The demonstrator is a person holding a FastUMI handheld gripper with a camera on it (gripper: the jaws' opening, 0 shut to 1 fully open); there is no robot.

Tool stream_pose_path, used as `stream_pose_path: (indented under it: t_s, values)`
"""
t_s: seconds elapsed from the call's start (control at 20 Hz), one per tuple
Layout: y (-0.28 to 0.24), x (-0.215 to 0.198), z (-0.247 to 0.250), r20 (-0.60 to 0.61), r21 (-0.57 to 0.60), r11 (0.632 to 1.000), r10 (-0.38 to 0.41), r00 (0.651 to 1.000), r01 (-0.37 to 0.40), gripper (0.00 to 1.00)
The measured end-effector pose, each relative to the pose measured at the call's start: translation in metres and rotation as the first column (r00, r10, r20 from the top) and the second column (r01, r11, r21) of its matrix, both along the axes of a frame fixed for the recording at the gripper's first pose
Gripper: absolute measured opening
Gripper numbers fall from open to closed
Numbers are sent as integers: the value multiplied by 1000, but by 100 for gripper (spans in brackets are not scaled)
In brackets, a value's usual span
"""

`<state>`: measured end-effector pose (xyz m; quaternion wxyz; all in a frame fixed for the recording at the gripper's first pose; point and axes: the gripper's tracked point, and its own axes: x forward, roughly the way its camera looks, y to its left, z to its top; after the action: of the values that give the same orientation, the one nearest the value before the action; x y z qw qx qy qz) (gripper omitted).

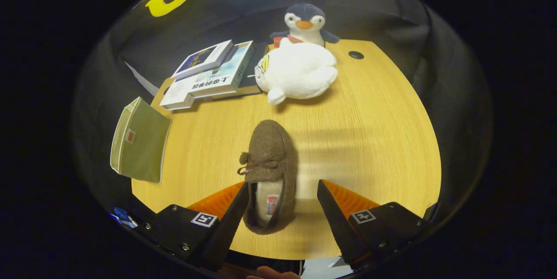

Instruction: Open the storage box then place both shoes into the box .Put the left shoe in first, then the right shoe, with the right side of both shoes facing outward in a uniform manner.

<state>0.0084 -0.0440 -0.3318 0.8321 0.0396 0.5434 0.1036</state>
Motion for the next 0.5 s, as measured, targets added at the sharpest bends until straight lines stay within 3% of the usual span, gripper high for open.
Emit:
stream_pose_path:
  t_s: [0.5]
  values:
    - [-11,14,-64,-87,-61,998,-33,996,28,93]
